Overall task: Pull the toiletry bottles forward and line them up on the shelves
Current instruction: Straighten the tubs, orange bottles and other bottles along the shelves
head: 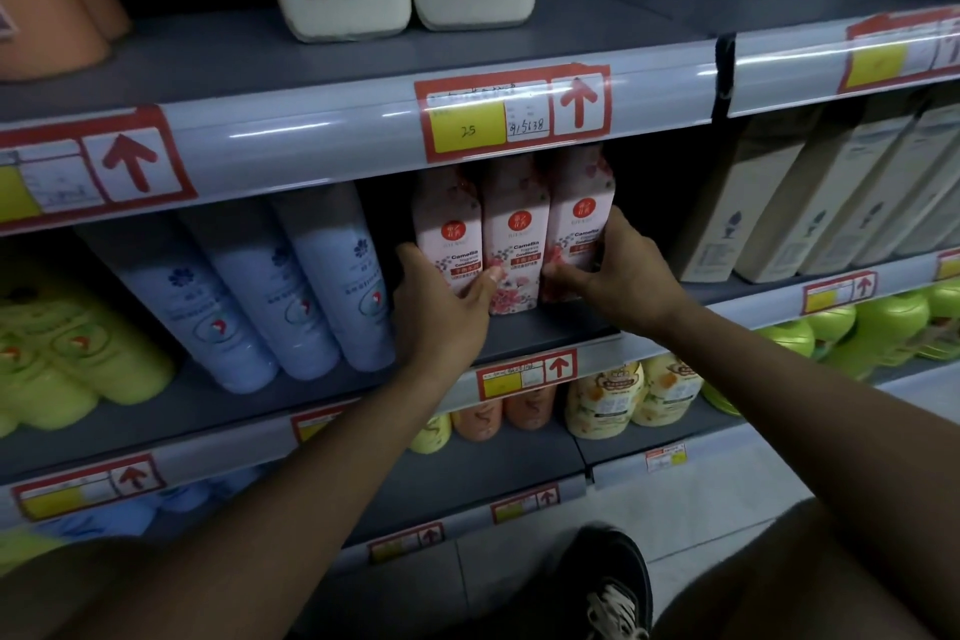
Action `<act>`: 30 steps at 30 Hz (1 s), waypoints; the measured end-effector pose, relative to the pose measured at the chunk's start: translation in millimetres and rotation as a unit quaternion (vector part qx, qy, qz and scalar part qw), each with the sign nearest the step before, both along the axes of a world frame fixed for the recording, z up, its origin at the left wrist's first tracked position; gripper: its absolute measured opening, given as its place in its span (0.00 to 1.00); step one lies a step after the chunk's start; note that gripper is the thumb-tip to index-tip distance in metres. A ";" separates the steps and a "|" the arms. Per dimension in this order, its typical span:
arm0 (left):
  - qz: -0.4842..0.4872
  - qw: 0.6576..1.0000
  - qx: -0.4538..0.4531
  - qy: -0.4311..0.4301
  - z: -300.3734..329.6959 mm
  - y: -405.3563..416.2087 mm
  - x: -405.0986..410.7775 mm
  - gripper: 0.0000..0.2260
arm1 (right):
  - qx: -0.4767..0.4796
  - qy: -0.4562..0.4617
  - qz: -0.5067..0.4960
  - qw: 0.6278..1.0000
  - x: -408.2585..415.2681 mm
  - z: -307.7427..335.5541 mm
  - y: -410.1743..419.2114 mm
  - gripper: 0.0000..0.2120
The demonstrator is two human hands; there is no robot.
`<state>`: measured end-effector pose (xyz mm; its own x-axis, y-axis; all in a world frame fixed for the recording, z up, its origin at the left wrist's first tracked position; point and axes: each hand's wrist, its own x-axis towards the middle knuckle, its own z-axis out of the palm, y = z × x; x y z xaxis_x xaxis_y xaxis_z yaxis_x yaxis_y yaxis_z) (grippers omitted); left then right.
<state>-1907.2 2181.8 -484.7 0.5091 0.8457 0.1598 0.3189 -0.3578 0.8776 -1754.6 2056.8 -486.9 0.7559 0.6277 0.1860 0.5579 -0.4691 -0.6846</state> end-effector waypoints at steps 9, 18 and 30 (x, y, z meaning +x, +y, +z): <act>-0.043 0.998 0.001 0.049 14.3 -4.3 -18.2 0.22 | -0.061 0.048 -0.020 0.997 -8.5 11.6 -5.7 0.36; -0.103 0.992 0.058 0.054 21.9 0.2 -75.8 0.27 | -0.154 -0.036 -0.086 0.984 -60.6 42.4 -20.6 0.35; 0.009 0.990 0.141 0.015 33.8 61.0 -173.1 0.04 | 0.025 -0.146 0.081 0.986 -151.8 48.1 47.8 0.10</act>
